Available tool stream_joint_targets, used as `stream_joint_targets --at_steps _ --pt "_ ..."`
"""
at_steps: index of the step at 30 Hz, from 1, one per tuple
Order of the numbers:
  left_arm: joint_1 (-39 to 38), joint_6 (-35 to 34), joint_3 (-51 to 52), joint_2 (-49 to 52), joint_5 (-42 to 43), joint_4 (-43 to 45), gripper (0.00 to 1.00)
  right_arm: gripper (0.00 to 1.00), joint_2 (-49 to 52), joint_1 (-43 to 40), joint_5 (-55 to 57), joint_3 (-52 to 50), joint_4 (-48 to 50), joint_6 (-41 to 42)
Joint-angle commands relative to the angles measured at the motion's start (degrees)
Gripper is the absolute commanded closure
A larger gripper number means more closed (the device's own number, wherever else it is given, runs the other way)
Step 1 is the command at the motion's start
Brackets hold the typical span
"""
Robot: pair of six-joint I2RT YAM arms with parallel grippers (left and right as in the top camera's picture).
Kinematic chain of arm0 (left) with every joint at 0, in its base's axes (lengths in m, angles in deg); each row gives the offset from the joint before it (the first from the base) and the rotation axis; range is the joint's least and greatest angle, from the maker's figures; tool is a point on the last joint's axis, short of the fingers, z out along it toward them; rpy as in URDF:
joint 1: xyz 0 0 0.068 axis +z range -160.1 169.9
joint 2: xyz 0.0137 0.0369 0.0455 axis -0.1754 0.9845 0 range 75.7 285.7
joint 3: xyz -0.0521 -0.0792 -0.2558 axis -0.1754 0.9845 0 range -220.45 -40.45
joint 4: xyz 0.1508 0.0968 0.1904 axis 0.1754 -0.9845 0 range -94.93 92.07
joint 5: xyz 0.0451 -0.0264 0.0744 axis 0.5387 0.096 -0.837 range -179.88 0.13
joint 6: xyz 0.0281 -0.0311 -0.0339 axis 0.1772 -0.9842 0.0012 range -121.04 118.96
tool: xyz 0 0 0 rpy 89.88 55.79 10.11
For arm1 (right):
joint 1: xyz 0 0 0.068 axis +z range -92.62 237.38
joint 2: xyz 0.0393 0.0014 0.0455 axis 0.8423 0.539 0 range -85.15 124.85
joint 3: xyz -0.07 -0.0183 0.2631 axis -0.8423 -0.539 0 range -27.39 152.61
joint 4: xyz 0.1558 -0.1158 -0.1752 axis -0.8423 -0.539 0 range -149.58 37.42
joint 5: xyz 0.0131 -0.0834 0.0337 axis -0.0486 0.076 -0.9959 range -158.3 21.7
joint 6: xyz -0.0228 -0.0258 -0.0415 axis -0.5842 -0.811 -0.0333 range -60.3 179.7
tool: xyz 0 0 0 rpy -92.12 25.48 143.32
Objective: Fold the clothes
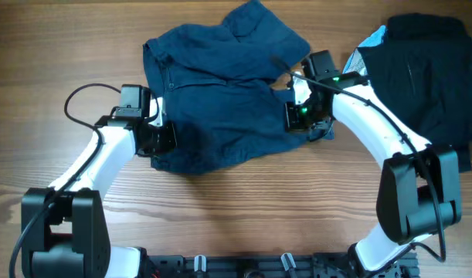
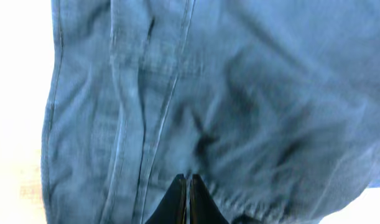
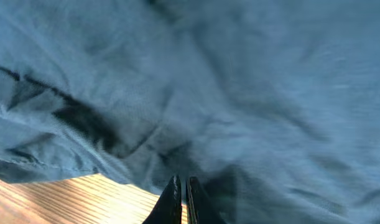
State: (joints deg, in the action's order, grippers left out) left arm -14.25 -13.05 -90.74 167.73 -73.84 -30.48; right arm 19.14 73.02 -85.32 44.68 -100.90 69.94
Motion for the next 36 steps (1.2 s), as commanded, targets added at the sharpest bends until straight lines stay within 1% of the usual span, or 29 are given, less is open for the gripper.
stream_joint_targets --at_steps 1,3,4,7,8,10,11,13,19,24,26,28,29,30,31,32,34,35,36 --pt "-0.3 1.2 4.5 -0.1 0.8 5.4 0.96 0.96 1.3 1.7 -1.1 -0.4 1.7 1.8" --pt "-0.2 0.0 7.4 0.0 0.5 9.1 0.96 0.96 3.0 2.6 -1.1 -0.4 2.4 2.0" --pt "-0.3 -1.6 8.5 0.0 -1.1 10.1 0.96 0.96 4.0 3.1 -1.1 -0.4 2.8 2.1" --pt "-0.1 -5.6 9.6 0.0 -6.4 10.8 0.96 0.96 7.6 5.2 -1.0 -0.4 3.8 2.4" --pt "0.1 -6.9 9.6 0.0 -7.3 11.2 0.96 0.96 9.0 6.2 -0.4 -0.4 4.3 3.8" --pt "1.2 -10.0 9.6 0.0 -7.4 12.3 0.96 0.96 10.6 7.3 0.0 -0.4 4.9 4.9" --pt "2.6 -12.9 9.5 -0.1 -7.3 12.7 0.96 0.96 11.4 8.1 0.2 -0.4 4.9 5.0" --pt "5.3 -15.6 9.3 -0.1 -7.2 12.9 0.96 0.96 12.1 9.7 1.0 -0.4 4.6 5.2" --pt "14.6 -15.5 9.1 -0.1 -6.6 13.0 0.96 0.96 12.5 17.6 3.5 -0.3 2.8 8.2" --pt "18.0 -15.4 9.1 -0.1 -4.0 13.4 0.96 0.96 12.4 21.6 3.4 0.2 0.8 9.4" --pt "18.0 -14.9 9.1 -0.2 -0.8 14.7 0.96 0.96 11.8 20.9 3.2 4.0 -1.7 9.4" --pt "18.0 -12.2 8.9 -0.6 4.2 15.8 0.96 0.96 10.5 19.7 3.5 8.7 -4.2 9.2" --pt "18.0 -11.1 8.4 -1.2 6.5 15.8 0.96 0.94 9.5 18.6 3.7 12.0 -5.9 8.5" --pt "18.0 -10.6 8.2 -2.1 7.8 15.8 0.96 0.87 8.7 17.5 3.7 15.5 -7.6 7.4" --pt "18.0 -10.6 8.1 -3.4 8.2 15.8 0.96 0.76 7.9 16.3 3.7 19.3 -9.4 5.9" --pt "18.0 -10.3 8.1 -5.2 8.3 15.8 0.96 0.55 7.6 15.3 3.7 22.5 -10.6 4.2" --pt "17.6 -8.3 8.1 -8.7 8.7 15.5 0.96 0.28 7.5 13.0 4.1 29.1 -11.8 0.9" --pt "16.4 -7.0 8.1 -11.6 8.8 15.4 0.96 0.19 7.5 11.6 5.3 31.2 -10.4 0.3" --pt "15.3 -5.8 8.1 -13.1 8.8 15.4 0.96 0.14 7.5 10.8 5.7 31.6 -8.9 0.2"
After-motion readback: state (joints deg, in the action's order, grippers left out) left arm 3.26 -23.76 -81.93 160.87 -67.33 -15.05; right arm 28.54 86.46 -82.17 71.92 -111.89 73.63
